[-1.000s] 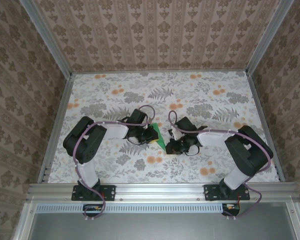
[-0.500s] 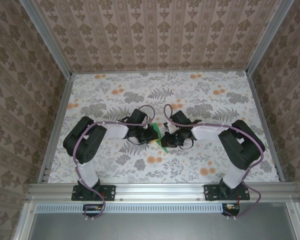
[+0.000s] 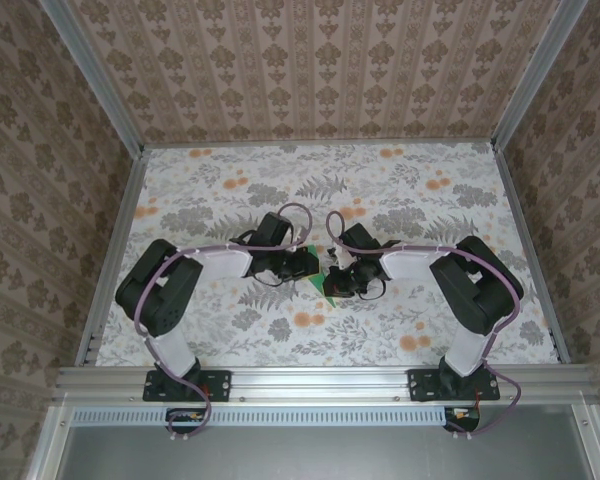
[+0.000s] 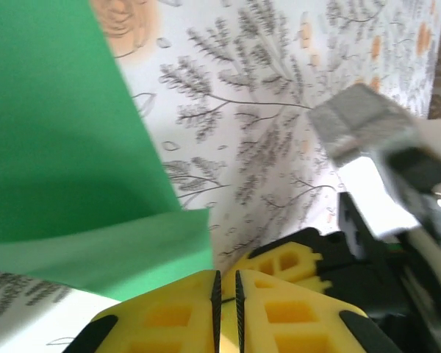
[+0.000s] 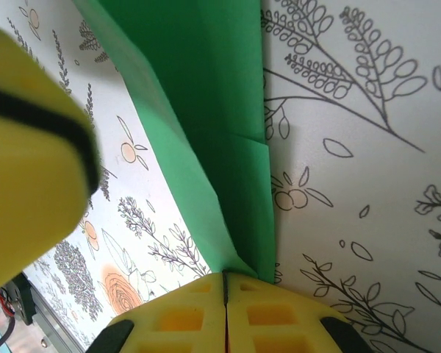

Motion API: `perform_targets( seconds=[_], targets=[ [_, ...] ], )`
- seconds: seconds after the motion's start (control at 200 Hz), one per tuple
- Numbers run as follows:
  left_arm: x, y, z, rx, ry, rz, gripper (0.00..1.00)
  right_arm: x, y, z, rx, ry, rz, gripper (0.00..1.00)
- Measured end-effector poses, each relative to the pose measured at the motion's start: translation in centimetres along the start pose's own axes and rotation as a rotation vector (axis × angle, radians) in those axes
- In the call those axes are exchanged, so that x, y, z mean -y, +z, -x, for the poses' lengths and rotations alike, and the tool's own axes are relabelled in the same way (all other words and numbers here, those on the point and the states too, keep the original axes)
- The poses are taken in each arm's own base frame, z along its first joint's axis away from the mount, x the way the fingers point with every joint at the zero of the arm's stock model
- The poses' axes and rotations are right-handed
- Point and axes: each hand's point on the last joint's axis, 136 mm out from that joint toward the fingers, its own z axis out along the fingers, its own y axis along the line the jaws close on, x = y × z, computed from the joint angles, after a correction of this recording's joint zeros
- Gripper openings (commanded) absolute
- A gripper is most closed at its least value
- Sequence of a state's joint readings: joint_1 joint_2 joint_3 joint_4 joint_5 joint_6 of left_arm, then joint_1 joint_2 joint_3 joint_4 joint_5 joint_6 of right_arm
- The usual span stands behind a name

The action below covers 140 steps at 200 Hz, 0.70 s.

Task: Fold a paper plane with a square sheet of paper (pick it up from the middle)
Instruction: Fold the wing for the fifth time at the center of the table.

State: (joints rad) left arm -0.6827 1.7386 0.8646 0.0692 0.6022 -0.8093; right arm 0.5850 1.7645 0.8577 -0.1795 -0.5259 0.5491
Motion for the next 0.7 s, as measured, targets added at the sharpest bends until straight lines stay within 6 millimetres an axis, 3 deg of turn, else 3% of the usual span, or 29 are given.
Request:
perform_targets(
  seconds=[0.385,0.7],
  targets=[
    [-2.0,2.2,-2.1,-0.064,-0.016,0.043,0.11,0.1,0.0,0.0,-0.001,0.002,0.0,0.07],
    [-3.0,1.8,-1.1,-0.057,0.016,0.13,0.12,0.3,0.1,-0.2,-0.002,0.002,0.0,0.07]
  ],
)
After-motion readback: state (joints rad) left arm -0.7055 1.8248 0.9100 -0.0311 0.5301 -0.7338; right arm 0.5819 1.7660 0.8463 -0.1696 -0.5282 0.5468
